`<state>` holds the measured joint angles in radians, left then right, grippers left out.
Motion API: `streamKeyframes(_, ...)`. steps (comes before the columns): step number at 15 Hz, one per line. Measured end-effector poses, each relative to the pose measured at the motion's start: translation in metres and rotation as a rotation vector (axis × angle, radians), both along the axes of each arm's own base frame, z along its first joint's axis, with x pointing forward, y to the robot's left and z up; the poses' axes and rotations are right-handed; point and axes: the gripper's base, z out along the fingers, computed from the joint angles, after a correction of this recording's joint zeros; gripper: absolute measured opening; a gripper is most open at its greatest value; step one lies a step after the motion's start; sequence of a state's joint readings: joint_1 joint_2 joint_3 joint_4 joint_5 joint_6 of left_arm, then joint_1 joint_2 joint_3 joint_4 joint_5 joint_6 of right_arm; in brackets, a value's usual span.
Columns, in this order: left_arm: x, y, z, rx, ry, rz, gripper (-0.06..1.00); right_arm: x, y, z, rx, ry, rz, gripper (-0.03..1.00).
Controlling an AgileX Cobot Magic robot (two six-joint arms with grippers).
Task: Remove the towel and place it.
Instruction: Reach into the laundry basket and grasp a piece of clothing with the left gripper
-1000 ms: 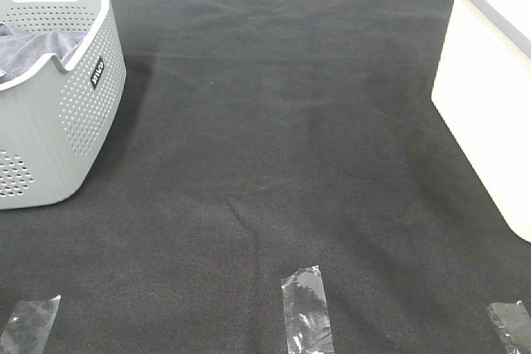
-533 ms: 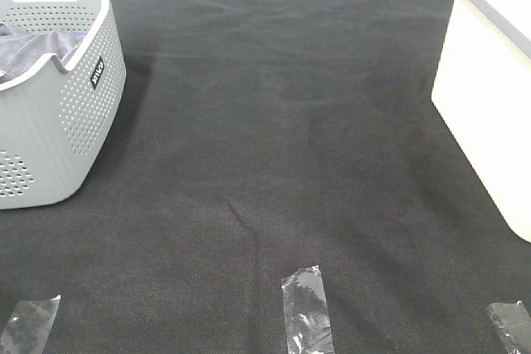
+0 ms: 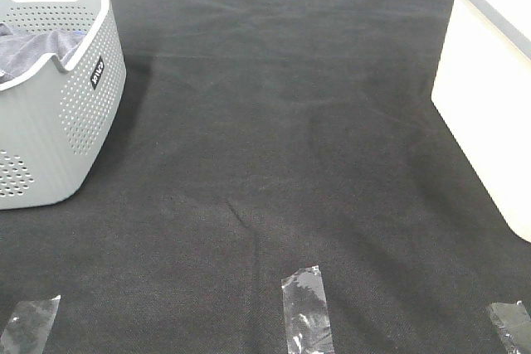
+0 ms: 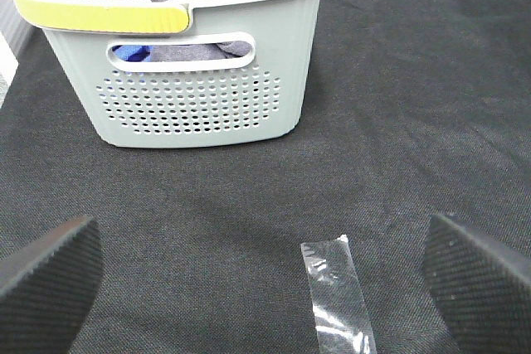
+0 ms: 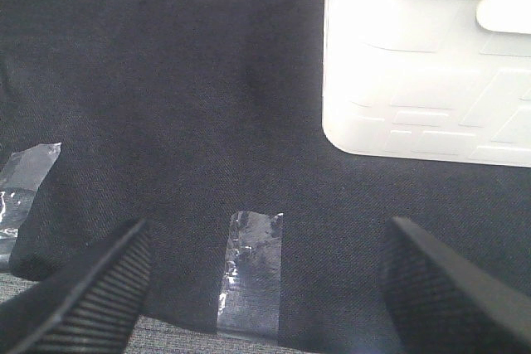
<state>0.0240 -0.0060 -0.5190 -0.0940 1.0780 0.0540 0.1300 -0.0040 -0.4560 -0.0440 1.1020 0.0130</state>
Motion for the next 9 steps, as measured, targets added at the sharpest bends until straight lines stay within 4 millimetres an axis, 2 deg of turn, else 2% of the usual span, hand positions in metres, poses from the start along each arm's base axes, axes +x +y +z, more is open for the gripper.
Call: streamKeyframes(9, 0.0, 0.0, 0.0, 0.0, 0.0, 0.0, 0.99, 0.0, 0.0, 0.0, 0.0, 0.0, 0.0, 0.75)
